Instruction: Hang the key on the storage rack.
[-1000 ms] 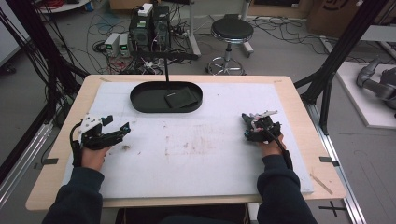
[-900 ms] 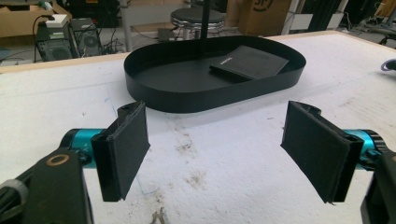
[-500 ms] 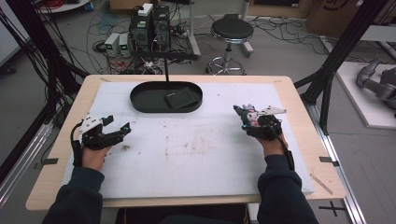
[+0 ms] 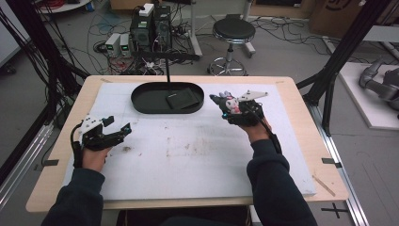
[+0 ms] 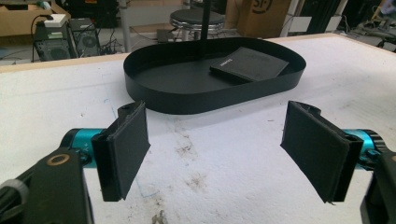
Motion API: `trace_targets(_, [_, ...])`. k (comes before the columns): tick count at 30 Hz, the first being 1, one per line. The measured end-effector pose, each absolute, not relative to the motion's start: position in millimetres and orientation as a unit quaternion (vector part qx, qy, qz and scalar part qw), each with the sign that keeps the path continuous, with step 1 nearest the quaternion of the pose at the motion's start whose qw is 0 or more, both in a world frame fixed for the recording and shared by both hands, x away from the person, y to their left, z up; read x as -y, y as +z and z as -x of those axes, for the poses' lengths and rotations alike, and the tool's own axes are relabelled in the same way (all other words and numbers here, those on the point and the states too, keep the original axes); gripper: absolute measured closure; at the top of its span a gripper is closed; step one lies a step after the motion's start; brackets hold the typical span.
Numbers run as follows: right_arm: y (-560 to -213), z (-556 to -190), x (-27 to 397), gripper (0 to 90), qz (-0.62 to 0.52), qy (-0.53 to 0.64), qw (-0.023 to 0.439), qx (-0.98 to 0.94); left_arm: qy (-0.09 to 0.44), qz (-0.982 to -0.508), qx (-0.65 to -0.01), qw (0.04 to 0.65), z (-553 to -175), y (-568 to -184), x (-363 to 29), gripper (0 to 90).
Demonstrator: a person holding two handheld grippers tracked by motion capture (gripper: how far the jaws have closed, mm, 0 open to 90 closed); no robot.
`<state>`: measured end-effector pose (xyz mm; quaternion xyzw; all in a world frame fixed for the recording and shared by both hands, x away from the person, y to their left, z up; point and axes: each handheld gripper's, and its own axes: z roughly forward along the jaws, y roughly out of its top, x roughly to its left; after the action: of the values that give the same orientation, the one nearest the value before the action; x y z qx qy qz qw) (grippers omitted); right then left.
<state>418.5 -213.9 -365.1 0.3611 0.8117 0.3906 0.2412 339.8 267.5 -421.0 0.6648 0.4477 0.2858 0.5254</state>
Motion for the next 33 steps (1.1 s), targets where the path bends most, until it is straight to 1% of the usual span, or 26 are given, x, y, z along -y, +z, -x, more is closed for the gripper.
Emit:
trace_targets(4, [-354, -434, 200, 36.0, -0.351, 0.393, 0.244, -0.815, 0.285, -0.665, -0.447, 0.526, -340, -421, -268, 22.8])
trace_targets(10, [-346, -450, 173, 36.0, -0.333, 0.389, 0.244, -0.824, 0.283, -0.665, -0.447, 0.528, -341, -421, -269, 22.8])
trace_targets(15, [-337, -465, 155, 36.0, -0.326, 0.391, 0.256, -0.821, 0.282, -0.662, -0.448, 0.530, -341, -422, -269, 22.8])
trace_targets(20, [-324, -480, 139, 36.1, -0.328, 0.384, 0.284, -0.815, 0.282, -0.662, -0.449, 0.530, -341, -422, -270, 22.8])
trace_targets(25, [-319, -493, 133, 36.1, -0.335, 0.376, 0.298, -0.811, 0.283, -0.660, -0.450, 0.531, -341, -422, -270, 22.8])
trace_targets(33, [-318, -508, 131, 36.2, -0.356, 0.374, 0.308, -0.800, 0.283, -0.661, -0.449, 0.530, -341, -422, -270, 22.8])
